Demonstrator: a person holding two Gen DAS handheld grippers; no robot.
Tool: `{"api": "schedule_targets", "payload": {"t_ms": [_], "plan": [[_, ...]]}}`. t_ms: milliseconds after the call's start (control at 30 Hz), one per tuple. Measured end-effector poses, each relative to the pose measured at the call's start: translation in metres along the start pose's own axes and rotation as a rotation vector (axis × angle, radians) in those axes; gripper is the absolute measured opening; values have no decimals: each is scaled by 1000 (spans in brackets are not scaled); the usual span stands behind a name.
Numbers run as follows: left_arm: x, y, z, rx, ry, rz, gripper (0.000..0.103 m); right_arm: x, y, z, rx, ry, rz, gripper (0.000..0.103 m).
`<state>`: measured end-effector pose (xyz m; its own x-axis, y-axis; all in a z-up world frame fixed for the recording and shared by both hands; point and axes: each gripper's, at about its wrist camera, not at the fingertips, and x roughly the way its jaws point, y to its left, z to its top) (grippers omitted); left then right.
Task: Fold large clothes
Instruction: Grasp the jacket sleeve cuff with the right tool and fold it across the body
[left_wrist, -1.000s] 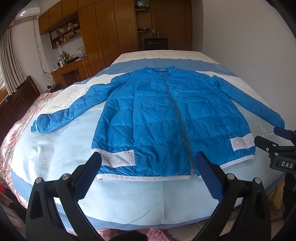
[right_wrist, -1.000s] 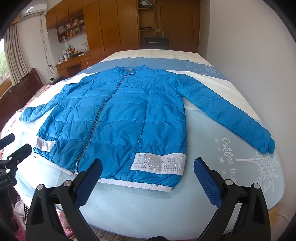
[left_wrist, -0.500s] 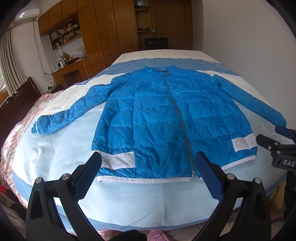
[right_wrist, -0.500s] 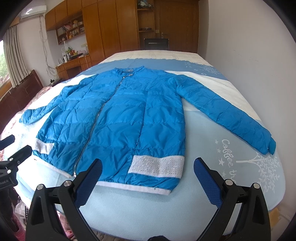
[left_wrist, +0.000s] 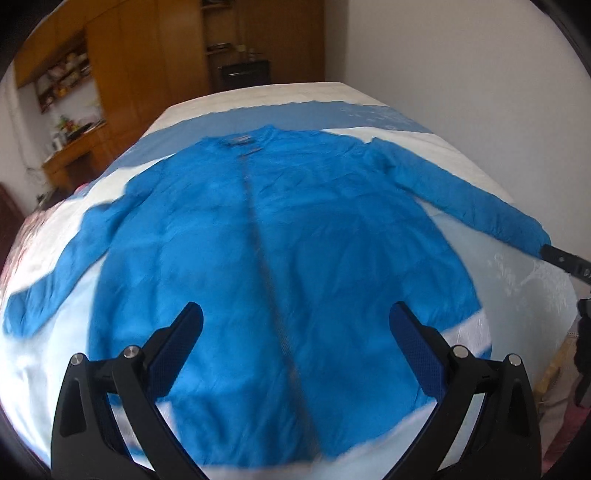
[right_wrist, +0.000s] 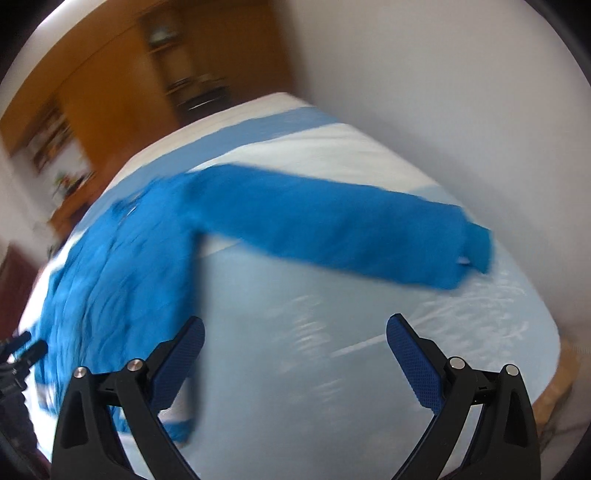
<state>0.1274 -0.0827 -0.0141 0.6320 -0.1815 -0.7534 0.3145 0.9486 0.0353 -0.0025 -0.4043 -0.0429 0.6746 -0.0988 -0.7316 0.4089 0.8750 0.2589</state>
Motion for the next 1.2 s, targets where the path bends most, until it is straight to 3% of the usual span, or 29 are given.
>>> {"api": "schedule_targets", "payload": {"t_ms": [100, 300, 500, 600, 733, 833, 867, 900, 967, 1133, 1200], "plan": [[24, -19, 30, 18, -16, -46, 100, 6, -55, 22, 129, 3, -36, 99], [79, -52, 88, 25, 38, -151, 100, 32, -134, 50, 303, 72, -81, 99], [145, -67, 125, -29, 145, -241, 99, 67, -168, 63, 397, 181, 20, 96], [171, -68, 133, -43, 181, -256, 97, 80, -176, 66, 410, 206, 14, 96], [203, -66, 140, -59, 228, -254, 72, 99, -172, 75, 394, 227, -16, 95], [226, -57, 139, -119, 266, -270, 64, 109, -161, 80, 362, 233, -70, 76], [230, -55, 139, -122, 262, -269, 61, 109, -160, 82, 357, 223, -89, 60], [232, -54, 139, -119, 255, -271, 60, 110, -158, 83, 361, 222, -61, 43], [234, -52, 139, -121, 243, -281, 57, 107, -156, 88, 378, 215, 7, 31], [232, -44, 141, -150, 247, -287, 51, 67, -112, 126, 284, 26, 141, 28], [222, -38, 143, -159, 240, -283, 51, 59, -86, 142, 216, -19, 156, 28]]}}
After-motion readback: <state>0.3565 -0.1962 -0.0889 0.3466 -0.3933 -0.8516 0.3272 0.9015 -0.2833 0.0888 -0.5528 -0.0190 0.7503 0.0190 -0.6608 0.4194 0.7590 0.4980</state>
